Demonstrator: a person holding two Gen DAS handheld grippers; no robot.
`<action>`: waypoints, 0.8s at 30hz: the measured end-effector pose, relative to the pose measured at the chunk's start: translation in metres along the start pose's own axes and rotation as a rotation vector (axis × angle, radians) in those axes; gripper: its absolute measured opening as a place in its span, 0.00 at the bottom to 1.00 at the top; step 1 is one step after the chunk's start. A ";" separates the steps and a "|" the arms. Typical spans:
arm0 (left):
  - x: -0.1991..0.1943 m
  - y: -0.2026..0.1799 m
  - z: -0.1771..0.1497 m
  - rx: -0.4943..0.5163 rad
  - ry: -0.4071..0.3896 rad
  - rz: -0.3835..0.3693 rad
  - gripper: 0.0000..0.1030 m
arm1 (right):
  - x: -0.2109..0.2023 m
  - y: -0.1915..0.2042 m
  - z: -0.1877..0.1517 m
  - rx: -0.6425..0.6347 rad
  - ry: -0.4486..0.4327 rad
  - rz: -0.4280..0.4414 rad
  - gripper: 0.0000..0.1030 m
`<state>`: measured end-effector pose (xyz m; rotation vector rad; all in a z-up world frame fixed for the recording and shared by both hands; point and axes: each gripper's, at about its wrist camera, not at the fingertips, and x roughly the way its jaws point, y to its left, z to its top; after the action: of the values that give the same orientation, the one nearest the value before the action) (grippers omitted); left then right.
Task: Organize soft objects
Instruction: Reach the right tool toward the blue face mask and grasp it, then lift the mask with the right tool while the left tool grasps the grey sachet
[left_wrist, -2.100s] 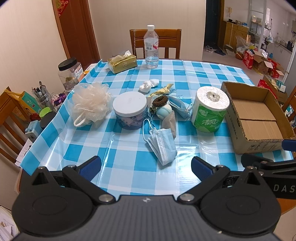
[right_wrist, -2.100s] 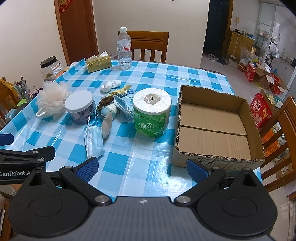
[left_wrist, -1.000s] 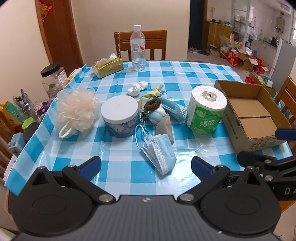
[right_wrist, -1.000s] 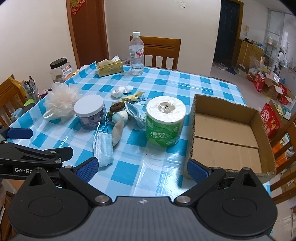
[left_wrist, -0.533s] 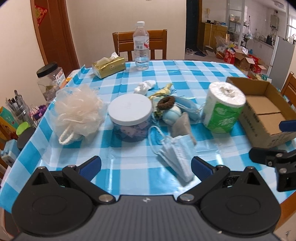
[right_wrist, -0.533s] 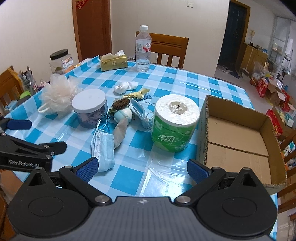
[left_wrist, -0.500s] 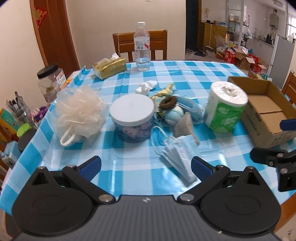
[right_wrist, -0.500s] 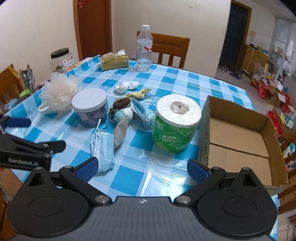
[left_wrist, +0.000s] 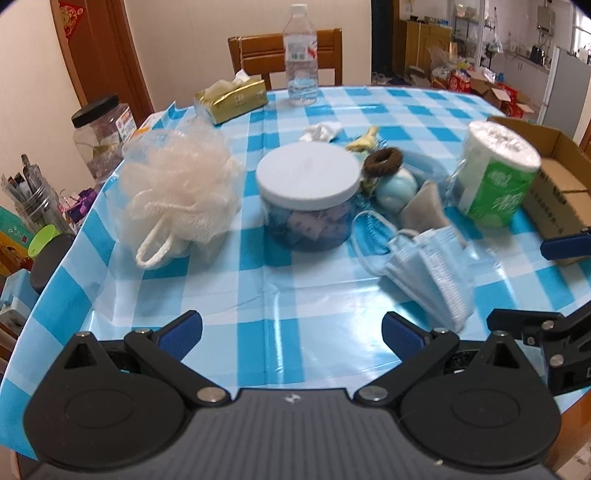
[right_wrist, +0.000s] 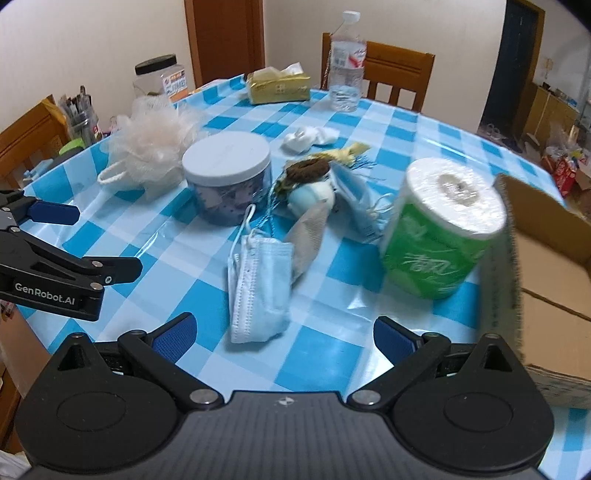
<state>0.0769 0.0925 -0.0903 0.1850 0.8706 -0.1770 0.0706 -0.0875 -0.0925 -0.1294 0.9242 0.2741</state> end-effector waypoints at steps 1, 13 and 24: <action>0.002 0.002 -0.001 0.001 0.004 0.003 0.99 | 0.005 0.001 0.000 -0.001 0.007 0.004 1.00; 0.025 0.026 -0.001 0.010 0.047 -0.004 0.99 | 0.057 0.026 0.008 -0.034 0.066 0.002 0.74; 0.031 0.029 0.005 0.034 0.046 -0.025 0.99 | 0.067 0.029 0.008 -0.052 0.090 -0.026 0.39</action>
<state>0.1069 0.1167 -0.1083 0.2103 0.9160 -0.2118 0.1069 -0.0462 -0.1411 -0.2029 1.0047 0.2703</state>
